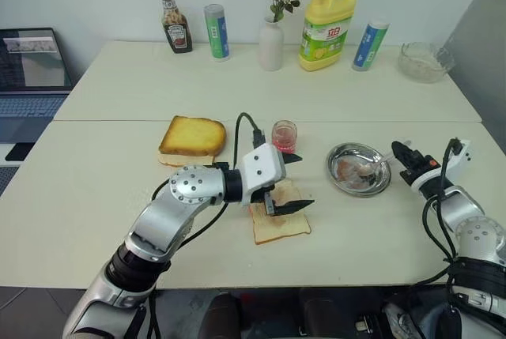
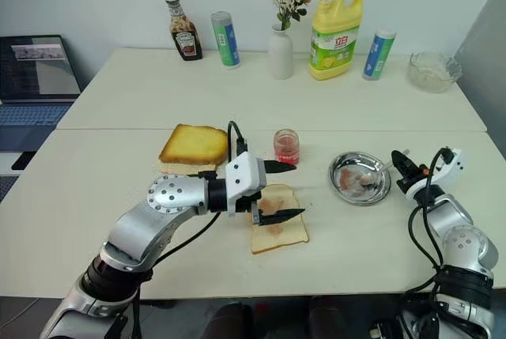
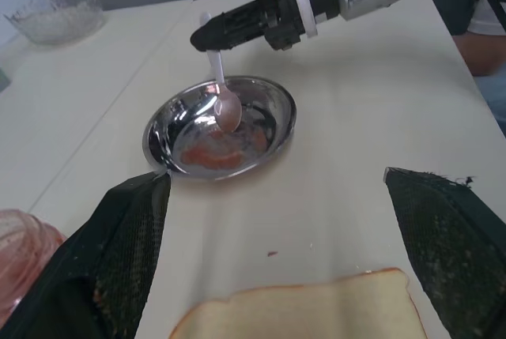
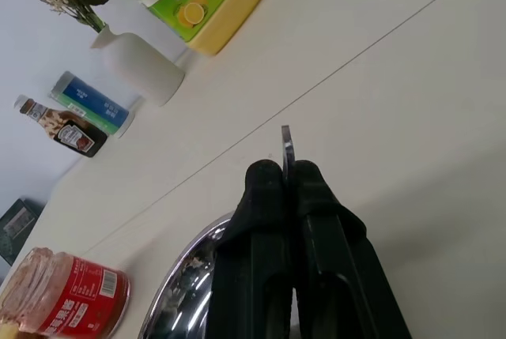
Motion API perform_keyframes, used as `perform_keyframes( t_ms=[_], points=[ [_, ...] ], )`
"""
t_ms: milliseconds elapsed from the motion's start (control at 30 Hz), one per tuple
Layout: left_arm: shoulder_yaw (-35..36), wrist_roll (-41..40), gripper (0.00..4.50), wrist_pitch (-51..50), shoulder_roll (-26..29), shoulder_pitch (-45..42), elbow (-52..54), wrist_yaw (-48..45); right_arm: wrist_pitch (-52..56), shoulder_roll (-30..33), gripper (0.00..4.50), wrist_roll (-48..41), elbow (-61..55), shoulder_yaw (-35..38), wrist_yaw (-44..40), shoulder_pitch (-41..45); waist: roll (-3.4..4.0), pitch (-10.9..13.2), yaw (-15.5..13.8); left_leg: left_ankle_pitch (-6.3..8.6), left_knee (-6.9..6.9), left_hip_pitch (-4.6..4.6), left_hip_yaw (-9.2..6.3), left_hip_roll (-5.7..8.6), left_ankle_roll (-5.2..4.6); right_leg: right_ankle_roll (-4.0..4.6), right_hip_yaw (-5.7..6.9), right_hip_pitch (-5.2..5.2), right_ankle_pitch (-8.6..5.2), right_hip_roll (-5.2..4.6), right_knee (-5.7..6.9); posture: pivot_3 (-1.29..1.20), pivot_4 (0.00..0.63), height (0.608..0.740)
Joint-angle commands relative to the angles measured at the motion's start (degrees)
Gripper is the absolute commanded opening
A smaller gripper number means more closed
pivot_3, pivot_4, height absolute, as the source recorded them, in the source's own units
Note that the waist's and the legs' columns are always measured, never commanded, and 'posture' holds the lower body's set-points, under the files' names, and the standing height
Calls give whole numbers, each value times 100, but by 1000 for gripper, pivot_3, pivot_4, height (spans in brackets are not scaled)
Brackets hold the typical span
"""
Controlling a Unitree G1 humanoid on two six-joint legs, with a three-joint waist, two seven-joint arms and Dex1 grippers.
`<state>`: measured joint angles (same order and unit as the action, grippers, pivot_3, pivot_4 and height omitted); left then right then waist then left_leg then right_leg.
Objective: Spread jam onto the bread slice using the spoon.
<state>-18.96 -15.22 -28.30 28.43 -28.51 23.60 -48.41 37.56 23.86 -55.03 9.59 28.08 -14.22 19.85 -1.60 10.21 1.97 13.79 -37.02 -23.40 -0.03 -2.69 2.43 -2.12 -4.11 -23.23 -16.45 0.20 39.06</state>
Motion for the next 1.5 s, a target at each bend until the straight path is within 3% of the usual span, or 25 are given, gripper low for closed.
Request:
perform_keyframes(
  t_ms=[33, 167, 267, 533, 633, 1067, 1300, 1500],
  points=[
    [-41, 52, 4500, -28, -120, -109, 114, 89, -257, 132, 24, 223, 309, 151, -220, 175, 1, 0, -2, 0, 0, 0, 0, 0, 0, 0, 0, 0, 0, 0, 0, 0, 150, 740],
    [-11, 78, 4500, -57, -167, -188, 61, 124, -257, 178, 24, 383, 480, 72, -443, 223, 1, -1, -6, 0, 1, 0, -2, 0, 0, 0, 1, 0, 0, 0, 0, 0, 150, 740],
    [39, 94, 4500, -35, -153, -247, -21, 114, -292, 202, 663, 526, 487, 53, -514, 183, 2, -1, -11, 0, -1, 0, -2, 0, 1, 0, 1, 2, 0, -1, 1, 0, 150, 740],
    [58, 133, 4500, 30, -157, -303, -136, 154, -303, 340, 3567, 928, 152, -102, -864, -120, 3, -1, -14, 0, 0, 0, -2, 1, 1, -1, 1, 2, 0, -2, 0, 0, 150, 740],
    [36, 170, 4500, 75, -168, -314, -165, 173, -374, 469, 4359, 1192, -64, -301, -1053, -267, 4, -2, -11, 0, -1, 1, 0, 1, 1, -1, 0, 2, 1, -2, 1, 0, 150, 740],
    [17, 306, 4500, 258, -286, -323, -306, 201, -697, 1073, 4444, 2134, -932, -1008, -1900, -773, 6, -3, -18, -1, -2, 2, -2, 2, 1, -1, 1, 2, 1, -2, 2, 0, 150, 740],
    [65, 329, 4500, 291, -281, -322, -340, 199, -656, 1196, 4444, 2292, -809, -744, -1820, -777, 6, -3, -18, -1, -3, 2, -2, 2, 1, -1, 1, 3, 1, -2, 2, 0, 150, 740],
    [155, 339, 4500, 332, -185, -218, -344, 198, -184, 972, 4444, 1603, -886, -69, -1529, -648, 6, -3, -16, -1, -2, 2, -3, 2, 1, -1, 1, 3, 1, -3, 2, 0, 150, 740]
  ],
)
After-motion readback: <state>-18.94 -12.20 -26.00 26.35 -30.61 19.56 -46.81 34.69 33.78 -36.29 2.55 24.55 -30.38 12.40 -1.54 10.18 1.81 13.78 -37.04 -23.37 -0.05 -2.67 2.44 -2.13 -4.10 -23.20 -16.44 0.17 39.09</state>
